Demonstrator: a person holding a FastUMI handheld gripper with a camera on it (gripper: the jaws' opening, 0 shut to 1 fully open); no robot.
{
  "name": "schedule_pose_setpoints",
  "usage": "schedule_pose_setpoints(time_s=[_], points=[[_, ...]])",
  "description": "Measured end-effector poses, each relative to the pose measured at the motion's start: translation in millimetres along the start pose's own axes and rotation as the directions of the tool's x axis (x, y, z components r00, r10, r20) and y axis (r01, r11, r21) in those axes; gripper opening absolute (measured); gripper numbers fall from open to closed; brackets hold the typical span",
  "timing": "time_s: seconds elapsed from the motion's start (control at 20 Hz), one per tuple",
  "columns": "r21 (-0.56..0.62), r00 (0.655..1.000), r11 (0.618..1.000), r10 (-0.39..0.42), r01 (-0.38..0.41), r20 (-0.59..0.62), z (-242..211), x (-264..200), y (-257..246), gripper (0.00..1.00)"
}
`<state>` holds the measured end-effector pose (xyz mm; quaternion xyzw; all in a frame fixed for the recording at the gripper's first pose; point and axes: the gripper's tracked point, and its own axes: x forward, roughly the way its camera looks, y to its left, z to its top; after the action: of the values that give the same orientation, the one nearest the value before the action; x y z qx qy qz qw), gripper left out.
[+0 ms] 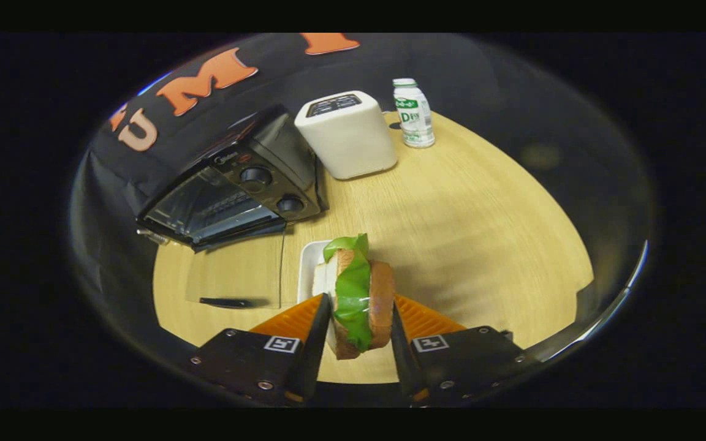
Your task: Open the toaster oven, put the food inside, and close the toaster oven door.
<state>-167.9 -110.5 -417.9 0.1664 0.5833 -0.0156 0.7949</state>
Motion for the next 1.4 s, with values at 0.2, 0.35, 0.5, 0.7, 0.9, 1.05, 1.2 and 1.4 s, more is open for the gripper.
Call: schedule_pose_setpoints(time_s=[0.2,0.35,0.5,0.7,0.9,1.05,1.2,1.4], points=[[0.048,0.999,0.998,0.028,-0.029,0.025,4,-8,4,0.36],[0.072,0.997,0.995,0.069,-0.072,0.043,8,-19,15,0.33],[0.091,0.993,0.991,0.091,-0.098,0.076,17,-33,28,0.33],[0.095,0.974,0.978,0.170,-0.186,0.153,38,-58,66,0.33],[0.122,0.941,0.943,0.287,-0.311,0.180,44,-62,113,0.33],[0.130,0.929,0.928,0.327,-0.350,0.171,45,-45,144,0.33],[0.150,0.914,0.906,0.375,-0.397,0.153,43,-30,173,0.33],[0.187,0.882,0.864,0.442,-0.468,0.165,49,-13,207,0.33]])
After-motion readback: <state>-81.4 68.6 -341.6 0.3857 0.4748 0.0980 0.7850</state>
